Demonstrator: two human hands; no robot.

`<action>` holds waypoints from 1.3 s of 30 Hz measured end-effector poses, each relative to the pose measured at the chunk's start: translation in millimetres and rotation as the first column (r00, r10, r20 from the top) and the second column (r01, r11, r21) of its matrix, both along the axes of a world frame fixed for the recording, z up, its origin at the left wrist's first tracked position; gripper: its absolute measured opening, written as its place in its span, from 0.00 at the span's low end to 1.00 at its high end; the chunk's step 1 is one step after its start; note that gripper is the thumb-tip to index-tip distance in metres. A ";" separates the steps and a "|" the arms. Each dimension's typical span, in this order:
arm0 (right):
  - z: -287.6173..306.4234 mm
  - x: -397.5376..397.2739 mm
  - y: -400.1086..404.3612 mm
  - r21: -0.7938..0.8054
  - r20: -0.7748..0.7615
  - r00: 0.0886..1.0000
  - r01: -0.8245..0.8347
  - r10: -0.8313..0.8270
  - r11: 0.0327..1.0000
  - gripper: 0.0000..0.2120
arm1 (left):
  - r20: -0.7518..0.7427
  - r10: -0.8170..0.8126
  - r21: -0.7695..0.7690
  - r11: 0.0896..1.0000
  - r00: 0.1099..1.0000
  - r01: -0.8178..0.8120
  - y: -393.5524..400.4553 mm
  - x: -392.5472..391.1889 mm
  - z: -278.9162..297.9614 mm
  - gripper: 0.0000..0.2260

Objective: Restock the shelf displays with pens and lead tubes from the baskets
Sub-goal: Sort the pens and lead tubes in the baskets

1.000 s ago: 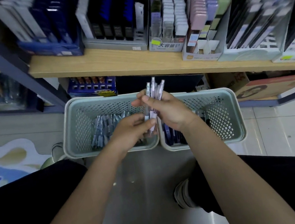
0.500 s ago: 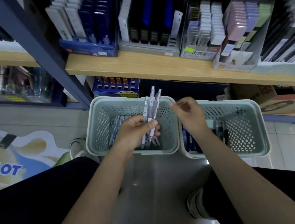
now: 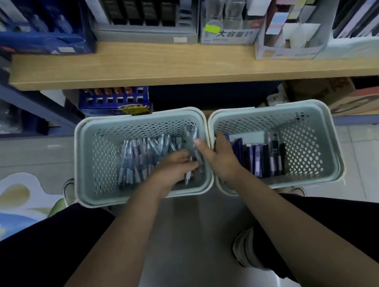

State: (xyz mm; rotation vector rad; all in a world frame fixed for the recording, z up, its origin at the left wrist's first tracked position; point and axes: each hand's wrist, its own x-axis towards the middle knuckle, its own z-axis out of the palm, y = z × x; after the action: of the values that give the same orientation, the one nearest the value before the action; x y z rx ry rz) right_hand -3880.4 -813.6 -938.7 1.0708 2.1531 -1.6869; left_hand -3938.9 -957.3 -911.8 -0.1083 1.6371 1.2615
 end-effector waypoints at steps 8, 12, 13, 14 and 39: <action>17.1 -0.2 -2.4 -0.044 -0.015 1.000 0.024 -0.025 0.999 0.52 | -0.122 -0.113 0.005 0.993 0.986 0.115 -7.5 4.6 18.6 0.24; 29.5 4.5 8.1 -0.119 0.000 0.999 -0.034 0.034 0.992 0.49 | -0.255 -0.135 -0.122 0.987 0.958 0.106 -7.8 15.2 22.4 0.31; 34.3 7.0 14.3 -0.155 0.012 0.999 -0.048 0.050 0.987 0.47 | -0.299 -0.144 -0.138 0.985 0.943 0.107 -5.4 19.5 24.6 0.33; 37.6 9.4 22.2 -0.163 0.022 0.998 -0.059 0.063 0.985 0.46 | -0.340 -0.151 -0.142 0.984 0.928 0.108 -2.7 23.2 24.4 0.34; -53.1 -0.8 64.2 -0.092 0.293 0.949 -0.094 0.118 0.991 0.07 | -0.648 -0.609 -0.551 0.790 0.458 0.269 21.6 43.5 -1.1 0.33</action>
State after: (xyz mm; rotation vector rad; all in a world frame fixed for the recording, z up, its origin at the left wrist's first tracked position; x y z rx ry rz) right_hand -3881.2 -749.4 -991.8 1.0877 1.9049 -1.4439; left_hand -3895.3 -935.6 -912.8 0.7642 2.4691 0.5267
